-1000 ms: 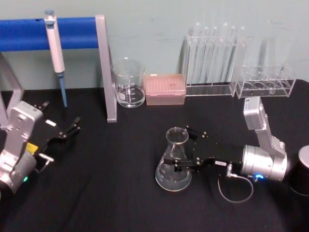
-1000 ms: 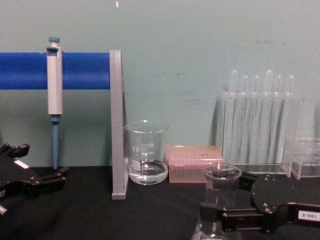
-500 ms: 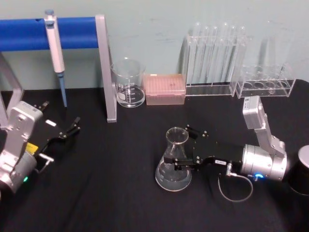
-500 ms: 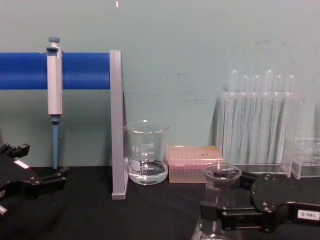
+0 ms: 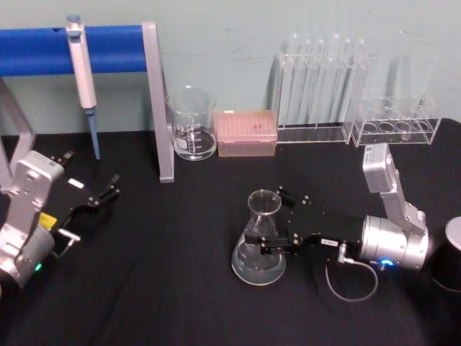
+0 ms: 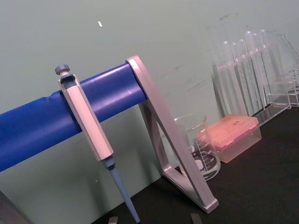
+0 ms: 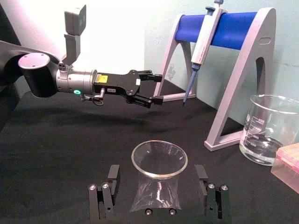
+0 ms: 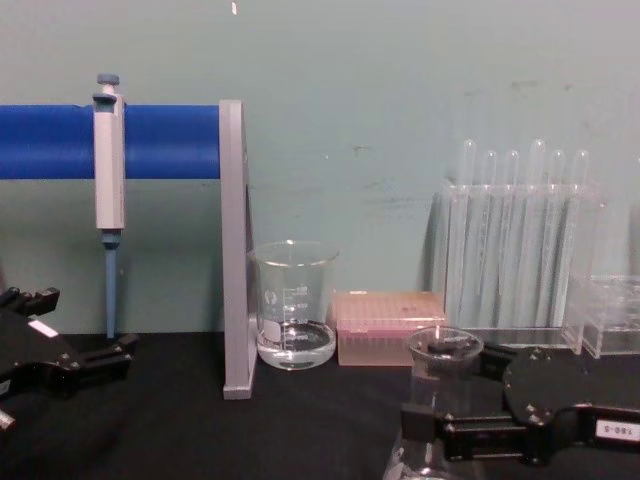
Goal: Grasp the erlenmeyer flask with one hand, shake it three times, then place it back.
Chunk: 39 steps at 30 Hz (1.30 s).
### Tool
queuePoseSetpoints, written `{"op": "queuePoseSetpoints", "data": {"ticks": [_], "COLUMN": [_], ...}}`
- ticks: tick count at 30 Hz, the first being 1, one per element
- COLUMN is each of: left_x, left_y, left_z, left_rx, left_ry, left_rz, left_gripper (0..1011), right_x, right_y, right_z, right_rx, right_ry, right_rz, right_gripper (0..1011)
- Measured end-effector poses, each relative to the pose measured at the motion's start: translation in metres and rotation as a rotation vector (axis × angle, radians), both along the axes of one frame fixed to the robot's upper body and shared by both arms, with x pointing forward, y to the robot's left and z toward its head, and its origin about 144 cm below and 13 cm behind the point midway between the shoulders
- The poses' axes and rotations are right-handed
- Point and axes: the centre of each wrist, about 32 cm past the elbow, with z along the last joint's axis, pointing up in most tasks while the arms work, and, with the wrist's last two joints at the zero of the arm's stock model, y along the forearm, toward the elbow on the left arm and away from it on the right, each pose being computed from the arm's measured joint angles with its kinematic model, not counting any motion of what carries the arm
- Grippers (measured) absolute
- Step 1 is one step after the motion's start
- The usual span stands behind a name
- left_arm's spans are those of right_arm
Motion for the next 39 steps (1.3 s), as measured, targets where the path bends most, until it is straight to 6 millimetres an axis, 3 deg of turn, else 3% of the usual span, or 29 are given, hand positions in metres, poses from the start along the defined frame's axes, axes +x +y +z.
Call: {"op": "queuePoseSetpoints", "data": {"ticks": [11,22,25,30,39], "left_x": [0.0000,0.0000,0.0000,0.0000,0.0000], "left_y": [0.0000,0.0000,0.0000,0.0000,0.0000], "left_z": [0.0000,0.0000,0.0000,0.0000,0.0000], "left_rx": [0.000,0.000,0.000,0.000,0.000], "left_ry": [0.000,0.000,0.000,0.000,0.000], "left_rz": [0.000,0.000,0.000,0.000,0.000], "left_gripper": [1001,1001,1001,1001,1001], "right_x": [-0.0001,-0.0001,0.0000,-0.0001,0.0000], "right_y": [0.0000,0.0000,0.0000,0.0000,0.0000], "right_z": [-0.0001,-0.0001,0.0000,-0.0001,-0.0001], "right_rx": [0.000,0.000,0.000,0.001,0.000], "right_ry": [0.000,0.000,0.000,0.000,0.000], "right_rz": [0.001,0.002,0.002,0.002,0.002], "right_gripper": [977,707,564,457,457]}}
